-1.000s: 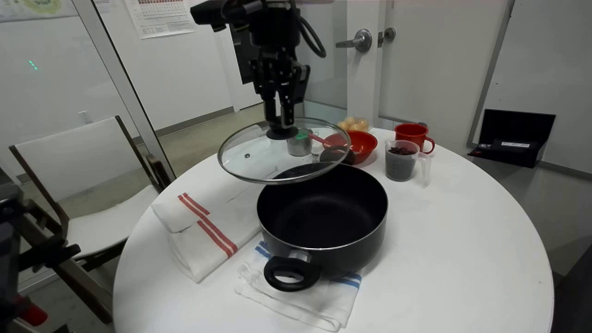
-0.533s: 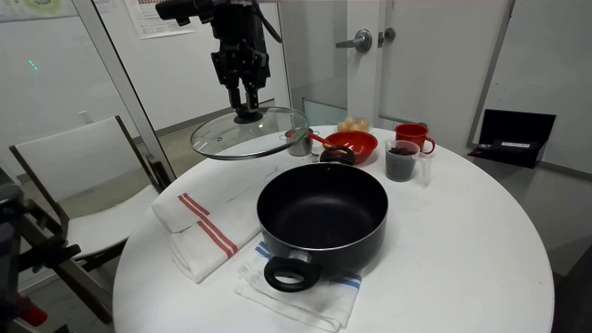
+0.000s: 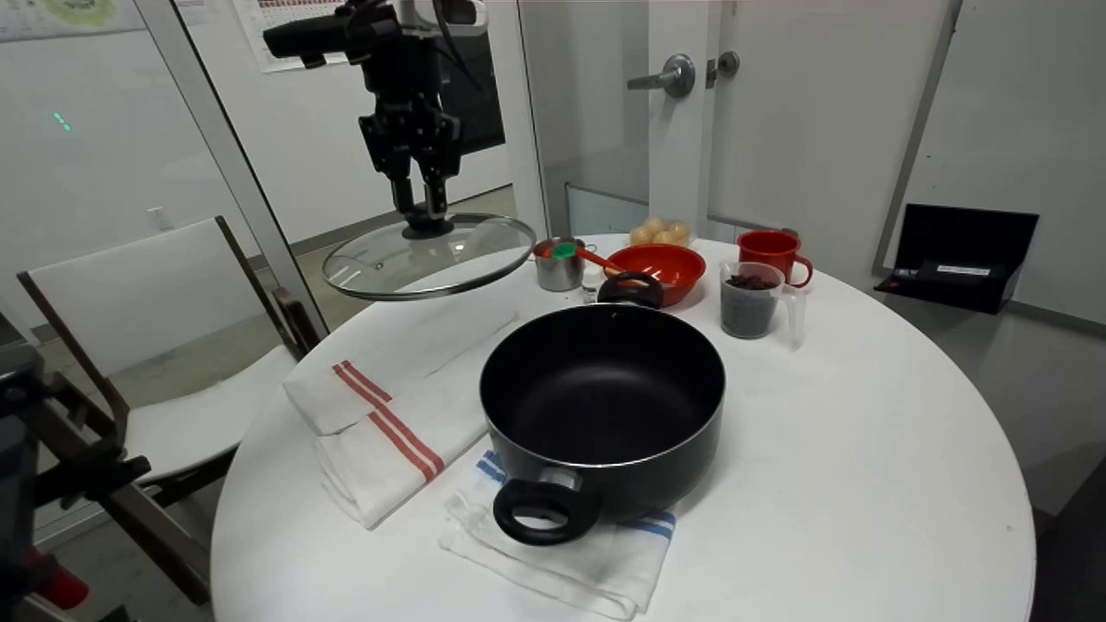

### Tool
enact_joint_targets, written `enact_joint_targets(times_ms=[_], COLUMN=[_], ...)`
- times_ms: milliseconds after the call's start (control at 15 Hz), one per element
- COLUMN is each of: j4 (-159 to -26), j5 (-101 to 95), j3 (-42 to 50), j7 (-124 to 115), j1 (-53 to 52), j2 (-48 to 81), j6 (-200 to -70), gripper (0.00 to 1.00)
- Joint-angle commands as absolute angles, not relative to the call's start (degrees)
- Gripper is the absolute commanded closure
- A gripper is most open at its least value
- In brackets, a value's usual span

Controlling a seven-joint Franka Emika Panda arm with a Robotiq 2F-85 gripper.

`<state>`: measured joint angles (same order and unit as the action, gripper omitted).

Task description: Remove the lid of the pot

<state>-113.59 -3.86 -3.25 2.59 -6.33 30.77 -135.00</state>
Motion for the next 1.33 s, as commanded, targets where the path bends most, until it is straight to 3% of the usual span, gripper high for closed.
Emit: enact_joint_targets(times_ms=[0, 67, 133, 600, 667, 1267], j4=[-109.96, -109.9, -111.9, -110.99, -110.95, -107.98], j5=[-4.54, -4.74, -4.06, -4.16, -4.16, -3.54], j3=[-4.05, -4.07, -4.02, -4.15, -4.15, -6.1], j7=[3.81, 3.79, 2.75, 2.87, 2.87, 4.63], j1=[-6.62, -6.74, -6.48, -6.57, -6.57, -6.57], j2=[33.1, 33.27, 32.82, 33.78, 33.78, 40.83], j6=[-131.38, -131.15, -133.45, -133.16, -133.13, -134.18], gripper=[0.76, 0.76, 0.51, 0.51, 0.76, 0.76])
